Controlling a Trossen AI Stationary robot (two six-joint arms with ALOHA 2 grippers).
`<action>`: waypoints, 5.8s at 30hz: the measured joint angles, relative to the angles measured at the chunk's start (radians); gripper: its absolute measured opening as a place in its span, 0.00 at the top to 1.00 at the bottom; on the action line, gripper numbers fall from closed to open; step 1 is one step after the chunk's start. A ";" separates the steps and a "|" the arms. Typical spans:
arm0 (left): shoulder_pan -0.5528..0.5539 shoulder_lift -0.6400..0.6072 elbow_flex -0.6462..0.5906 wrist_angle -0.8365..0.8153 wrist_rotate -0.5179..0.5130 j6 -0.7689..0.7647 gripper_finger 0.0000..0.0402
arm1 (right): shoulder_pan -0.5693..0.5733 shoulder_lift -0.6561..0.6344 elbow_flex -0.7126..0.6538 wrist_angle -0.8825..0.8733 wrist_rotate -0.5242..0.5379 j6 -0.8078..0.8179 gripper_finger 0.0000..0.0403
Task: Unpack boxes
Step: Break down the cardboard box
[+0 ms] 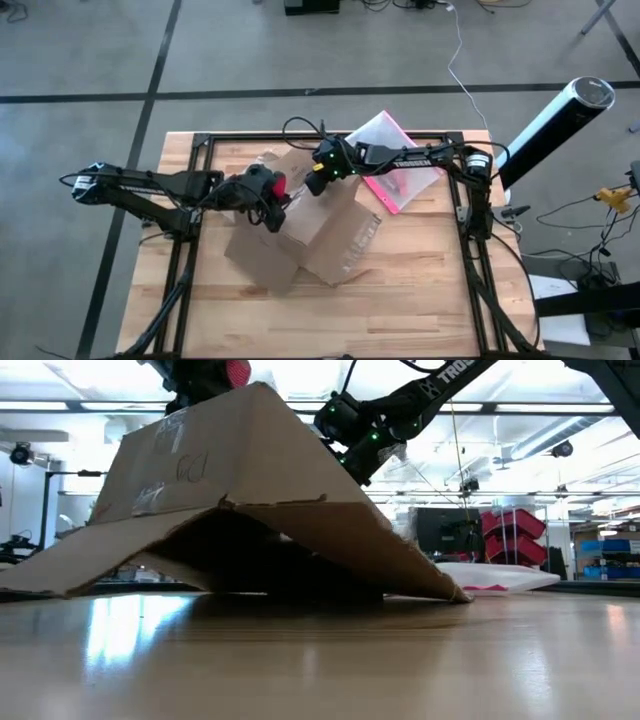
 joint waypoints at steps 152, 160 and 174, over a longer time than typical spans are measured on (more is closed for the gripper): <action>0.093 0.089 -0.297 0.688 -0.149 0.297 0.94 | 0.052 -0.092 -0.001 -0.209 -0.220 -0.148 1.00; 0.093 0.168 -0.297 0.745 -0.134 0.312 0.94 | 0.052 -0.092 -0.001 -0.209 -0.223 -0.148 1.00; 0.097 0.209 -0.297 0.774 -0.134 0.324 0.94 | 0.052 -0.092 -0.001 -0.210 -0.224 -0.153 1.00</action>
